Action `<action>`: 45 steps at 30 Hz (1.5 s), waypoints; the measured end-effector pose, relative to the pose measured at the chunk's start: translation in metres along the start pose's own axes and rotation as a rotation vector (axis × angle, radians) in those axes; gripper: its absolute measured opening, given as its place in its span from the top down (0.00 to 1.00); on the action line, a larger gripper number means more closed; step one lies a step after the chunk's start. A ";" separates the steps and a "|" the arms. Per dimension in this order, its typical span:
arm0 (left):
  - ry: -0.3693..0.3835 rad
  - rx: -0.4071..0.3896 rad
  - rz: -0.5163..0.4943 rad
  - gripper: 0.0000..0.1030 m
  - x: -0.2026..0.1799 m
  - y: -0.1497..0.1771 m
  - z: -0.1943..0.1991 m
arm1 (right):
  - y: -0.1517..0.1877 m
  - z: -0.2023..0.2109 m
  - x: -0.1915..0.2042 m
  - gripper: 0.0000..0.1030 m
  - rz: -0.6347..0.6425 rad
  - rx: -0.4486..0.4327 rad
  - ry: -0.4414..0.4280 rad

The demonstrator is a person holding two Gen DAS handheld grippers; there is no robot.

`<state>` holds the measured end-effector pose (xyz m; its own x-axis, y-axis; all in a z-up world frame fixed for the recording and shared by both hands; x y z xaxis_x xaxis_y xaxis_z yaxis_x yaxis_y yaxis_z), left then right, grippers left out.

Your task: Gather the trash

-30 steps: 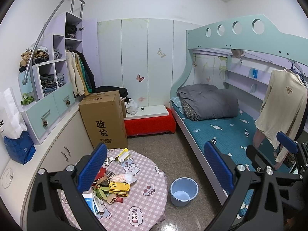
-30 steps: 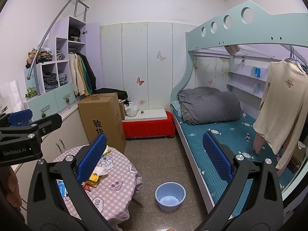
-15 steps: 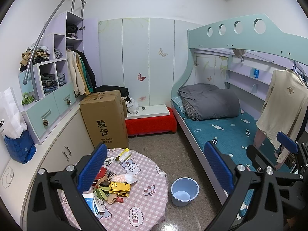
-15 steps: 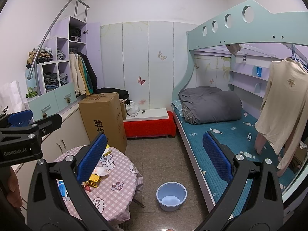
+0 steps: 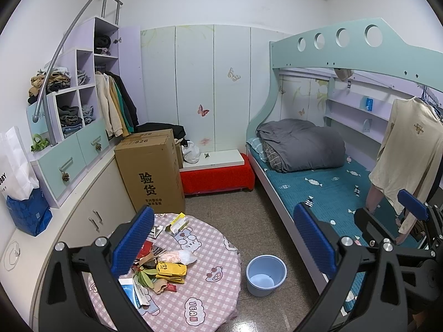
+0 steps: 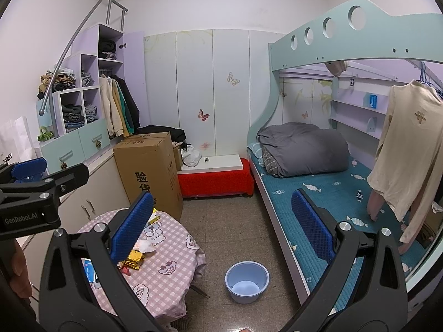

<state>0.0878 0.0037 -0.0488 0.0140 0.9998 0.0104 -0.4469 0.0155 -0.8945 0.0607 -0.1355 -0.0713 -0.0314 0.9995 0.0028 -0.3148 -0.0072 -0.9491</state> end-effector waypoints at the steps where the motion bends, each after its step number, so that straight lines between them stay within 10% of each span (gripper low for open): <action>1: 0.000 0.000 0.000 0.04 0.000 0.000 0.000 | 0.000 0.000 0.000 0.05 0.000 0.001 -0.001; 45: -0.089 0.146 0.032 0.04 -0.046 0.008 -0.048 | 0.011 -0.056 -0.047 0.05 -0.011 0.132 -0.118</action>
<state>0.1265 -0.0429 -0.0775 -0.0788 0.9965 0.0279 -0.5714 -0.0222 -0.8204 0.1115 -0.1813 -0.0998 -0.1360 0.9890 0.0575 -0.4376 -0.0079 -0.8991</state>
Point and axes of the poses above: each gripper's, at about its wrist camera, not at the fingertips, and z roughly against the way its jaws point, x to its left, y to its underside, the point moved 7 cm from there along -z, roughly the way its jaws point, and after that the axes turned 2 degrees about z, right-handed, at the moved point
